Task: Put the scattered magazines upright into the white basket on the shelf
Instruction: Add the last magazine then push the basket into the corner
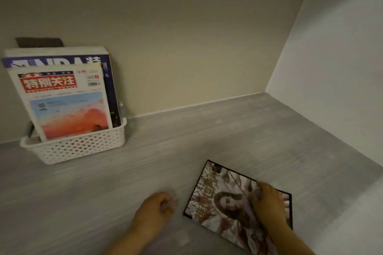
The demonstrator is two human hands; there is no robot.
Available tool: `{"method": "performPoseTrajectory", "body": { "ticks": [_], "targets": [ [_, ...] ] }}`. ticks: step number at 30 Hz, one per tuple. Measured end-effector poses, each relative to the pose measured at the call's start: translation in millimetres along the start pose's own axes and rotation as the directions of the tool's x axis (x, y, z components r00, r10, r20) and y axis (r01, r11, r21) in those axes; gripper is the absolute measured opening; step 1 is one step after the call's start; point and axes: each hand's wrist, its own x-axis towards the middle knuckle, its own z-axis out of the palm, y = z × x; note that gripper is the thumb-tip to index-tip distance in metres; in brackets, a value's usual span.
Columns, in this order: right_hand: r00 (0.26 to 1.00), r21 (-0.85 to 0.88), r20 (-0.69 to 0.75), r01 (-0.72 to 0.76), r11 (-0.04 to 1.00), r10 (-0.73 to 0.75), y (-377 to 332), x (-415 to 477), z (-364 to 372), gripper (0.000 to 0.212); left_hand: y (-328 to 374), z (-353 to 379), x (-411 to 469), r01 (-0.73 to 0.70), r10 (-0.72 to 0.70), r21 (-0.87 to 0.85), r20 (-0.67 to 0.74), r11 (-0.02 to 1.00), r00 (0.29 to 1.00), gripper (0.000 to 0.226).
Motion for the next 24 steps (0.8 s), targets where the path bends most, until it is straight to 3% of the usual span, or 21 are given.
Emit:
{"method": "performPoseTrajectory", "body": {
  "ticks": [3,7,9,11,12,14,15,16,18,19,21,24],
  "targets": [
    [0.996,-0.128,0.027,0.092,0.987,-0.090,34.6,-7.1,0.6,0.045,13.3,37.9,-5.0,-0.021,0.022,0.217,-0.005,0.976,1.000,0.038],
    [0.987,-0.209,0.068,0.157,0.965,-0.145,47.4,-11.8,10.1,0.052,31.1,70.7,-17.9,0.036,-0.030,0.285,-0.024,0.958,0.999,0.053],
    [0.985,-0.195,0.080,0.168,0.966,-0.155,49.2,-11.4,10.6,0.053,36.6,74.9,-18.3,0.119,-0.106,0.144,-0.095,0.982,0.990,0.047],
    [0.981,-0.181,0.092,0.188,0.965,-0.174,51.5,-9.6,10.2,0.053,40.6,68.2,-13.3,0.208,-0.240,-0.220,-0.131,0.953,0.962,0.039],
    [0.978,-0.176,0.096,0.200,0.964,-0.185,52.3,-9.0,9.8,0.053,42.1,63.0,-10.9,0.239,-0.314,-0.430,-0.114,0.871,0.942,0.036],
    [0.974,-0.166,0.107,0.218,0.962,-0.202,53.0,-8.9,8.5,0.053,48.1,58.3,-13.2,0.253,-0.453,-0.789,-0.036,0.560,0.891,0.031],
    [0.972,-0.157,0.113,0.223,0.962,-0.207,53.1,-8.9,7.8,0.053,52.2,59.3,-16.6,0.250,-0.482,-0.884,0.032,0.394,0.875,0.031],
    [0.970,-0.148,0.114,0.228,0.962,-0.212,53.0,-9.0,6.9,0.053,56.5,62.9,-20.8,0.257,-0.476,-0.918,0.088,0.302,0.875,0.027],
    [0.968,-0.138,0.106,0.242,0.960,-0.229,53.1,-9.9,5.0,0.052,65.1,75.9,-28.7,0.314,-0.424,-0.895,0.162,0.317,0.891,0.010],
    [0.964,-0.129,0.106,0.255,0.958,-0.242,52.9,-10.5,4.4,0.052,69.1,82.3,-32.0,0.340,-0.417,-0.859,0.167,0.382,0.893,0.010],
    [0.956,-0.088,0.123,0.278,0.957,-0.266,51.1,-11.6,4.0,0.052,74.7,91.3,-35.6,0.330,-0.433,-0.780,0.085,0.531,0.897,0.014],
    [0.952,-0.018,0.156,0.269,0.963,-0.263,42.6,-8.8,1.9,0.056,86.4,86.6,-37.6,0.206,-0.357,-0.793,-0.015,0.573,0.934,0.022]
  ]
}}
